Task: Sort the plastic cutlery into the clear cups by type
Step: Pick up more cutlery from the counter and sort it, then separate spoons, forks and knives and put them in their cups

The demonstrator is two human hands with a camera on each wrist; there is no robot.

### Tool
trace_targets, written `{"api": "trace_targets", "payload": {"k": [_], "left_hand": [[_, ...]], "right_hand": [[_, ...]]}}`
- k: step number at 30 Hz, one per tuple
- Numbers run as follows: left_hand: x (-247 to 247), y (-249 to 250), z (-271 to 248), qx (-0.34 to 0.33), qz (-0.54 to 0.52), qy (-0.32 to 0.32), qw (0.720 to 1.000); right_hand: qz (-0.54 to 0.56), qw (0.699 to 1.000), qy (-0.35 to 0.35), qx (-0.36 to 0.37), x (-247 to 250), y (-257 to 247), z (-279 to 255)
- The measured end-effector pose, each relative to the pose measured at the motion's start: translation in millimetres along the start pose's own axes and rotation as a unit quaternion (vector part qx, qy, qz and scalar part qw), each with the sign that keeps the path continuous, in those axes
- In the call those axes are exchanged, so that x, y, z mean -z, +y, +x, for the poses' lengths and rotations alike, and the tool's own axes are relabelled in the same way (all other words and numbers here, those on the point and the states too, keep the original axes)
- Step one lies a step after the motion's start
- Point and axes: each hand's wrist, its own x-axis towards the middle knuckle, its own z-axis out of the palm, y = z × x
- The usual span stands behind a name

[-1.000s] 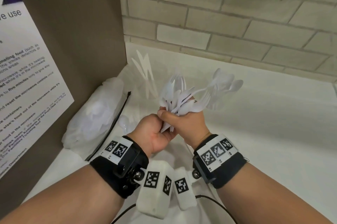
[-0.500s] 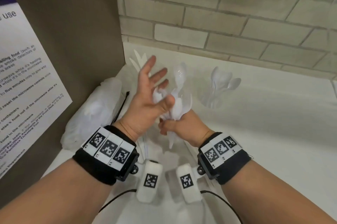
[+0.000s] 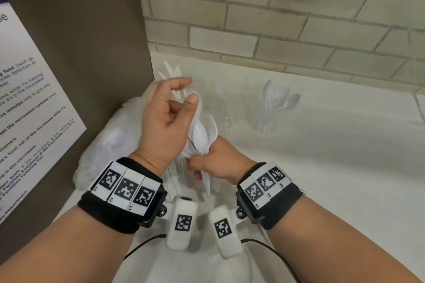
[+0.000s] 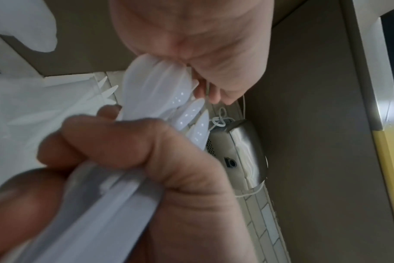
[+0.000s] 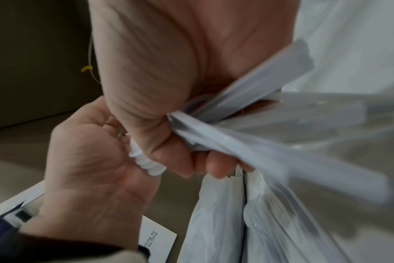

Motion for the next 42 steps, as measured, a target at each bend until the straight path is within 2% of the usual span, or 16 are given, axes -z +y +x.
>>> {"api": "trace_targets", "payload": {"k": [3,8,11,14,17,21,23,25,27,29,32,34,36,38,40,42], "left_hand": [[1,-5,5,0.017,0.001,-0.054,0.998],[-7,-5,-7,0.105,-0.072,0.007,0.992],[-6,-5,-6,0.145,-0.142,-0.009,0.979],[1,0,-1,0.116,-0.178,-0.102,0.972],[-2,5,0,0.062,-0.048,-0.175,0.981],[-5,6,2,0.047,0.011,-0.177,0.983],[-2,3,1,0.052,-0.011,-0.175,0.983],[2,-2,-1,0.104,-0.076,-0.121,0.984],[5,-7,-1,0.241,-0.206,-0.022,0.948],[4,-13,-1,0.394,-0.34,0.008,0.854],[-4,-12,-4,0.563,-0.361,-0.057,0.742],[-8,-6,-5,0.606,-0.404,-0.096,0.678],[-11,1,-1,0.581,-0.471,-0.088,0.658],[-15,4,1,0.547,-0.49,-0.058,0.676],[-17,0,1,0.556,-0.465,-0.024,0.689],[-18,-6,0,0.578,-0.455,0.005,0.677]], "right_hand": [[0.004,1.0,0.0,0.001,-1,-2,0],[0.023,0.999,0.032,0.009,1,-8,3],[0.01,1.0,0.012,0.016,5,-13,0],[0.013,1.0,-0.012,0.025,9,-18,-6],[0.028,0.998,-0.013,0.061,8,-21,-3],[0.019,0.999,-0.003,0.05,5,-14,3],[0.001,1.0,0.009,0.025,8,-11,3],[0.053,0.997,0.055,0.01,16,-14,1],[0.173,0.979,0.108,0.031,28,-26,0],[0.255,0.952,0.142,0.09,36,-43,0],[0.282,0.933,0.165,0.148,40,-61,4],[0.259,0.938,0.172,0.151,35,-62,8],[0.216,0.948,0.191,0.135,27,-56,11],[0.194,0.952,0.206,0.119,19,-49,12],[0.202,0.95,0.211,0.11,17,-47,12],[0.203,0.949,0.214,0.115,17,-47,13]]}}
